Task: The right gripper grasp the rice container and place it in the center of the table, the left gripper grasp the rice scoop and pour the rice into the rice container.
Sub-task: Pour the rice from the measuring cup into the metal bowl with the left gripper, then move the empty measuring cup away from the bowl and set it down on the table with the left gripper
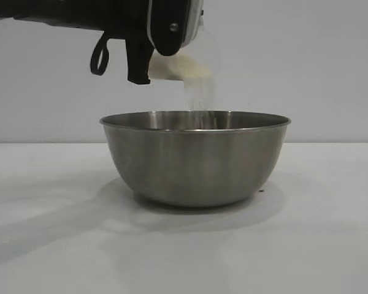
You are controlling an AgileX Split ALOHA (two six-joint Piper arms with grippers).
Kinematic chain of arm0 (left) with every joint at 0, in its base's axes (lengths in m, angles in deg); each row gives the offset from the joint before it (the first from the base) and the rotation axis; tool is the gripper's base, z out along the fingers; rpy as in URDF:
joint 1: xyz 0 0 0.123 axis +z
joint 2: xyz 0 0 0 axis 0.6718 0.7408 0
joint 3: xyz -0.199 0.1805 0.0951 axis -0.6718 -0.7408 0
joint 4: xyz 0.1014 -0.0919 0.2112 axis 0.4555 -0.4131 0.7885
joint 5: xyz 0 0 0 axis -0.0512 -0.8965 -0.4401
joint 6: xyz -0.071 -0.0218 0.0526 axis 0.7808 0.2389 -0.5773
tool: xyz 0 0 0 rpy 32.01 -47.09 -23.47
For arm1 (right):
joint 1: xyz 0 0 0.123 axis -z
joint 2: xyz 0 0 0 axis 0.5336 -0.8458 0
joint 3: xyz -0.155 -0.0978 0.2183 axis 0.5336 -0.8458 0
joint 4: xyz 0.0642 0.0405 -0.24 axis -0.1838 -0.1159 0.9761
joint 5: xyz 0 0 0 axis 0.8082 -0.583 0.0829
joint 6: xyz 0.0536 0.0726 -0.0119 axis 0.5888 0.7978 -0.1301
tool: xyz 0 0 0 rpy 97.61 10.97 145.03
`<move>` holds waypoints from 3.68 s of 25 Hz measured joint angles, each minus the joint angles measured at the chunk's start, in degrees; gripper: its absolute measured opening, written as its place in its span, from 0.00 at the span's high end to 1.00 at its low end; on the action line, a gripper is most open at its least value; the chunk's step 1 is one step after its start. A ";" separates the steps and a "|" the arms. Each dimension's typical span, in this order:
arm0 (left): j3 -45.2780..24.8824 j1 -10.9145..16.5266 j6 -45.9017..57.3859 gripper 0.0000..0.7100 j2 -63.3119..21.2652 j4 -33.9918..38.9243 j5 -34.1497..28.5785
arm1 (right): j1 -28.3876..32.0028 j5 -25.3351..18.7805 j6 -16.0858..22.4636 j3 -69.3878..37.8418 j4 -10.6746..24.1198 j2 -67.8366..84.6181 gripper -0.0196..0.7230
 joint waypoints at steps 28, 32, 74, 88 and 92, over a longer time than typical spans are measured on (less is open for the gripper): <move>0.00 0.00 -14.58 1.00 0.00 2.88 0.38 | 0.00 0.00 0.00 0.00 0.00 0.00 0.46; 0.00 0.00 -13.62 1.00 -0.20 2.88 0.47 | 0.00 0.00 0.00 0.00 0.00 0.00 0.46; -0.74 0.00 84.37 1.00 -0.78 -25.93 0.47 | 0.00 0.00 0.00 0.00 0.00 0.00 0.46; -12.94 0.00 83.81 1.00 -9.17 -43.49 0.60 | 0.00 0.00 0.00 0.00 0.00 0.00 0.46; -16.27 0.26 83.82 1.00 -10.61 -44.10 0.64 | 0.00 0.00 0.00 0.00 0.00 0.00 0.46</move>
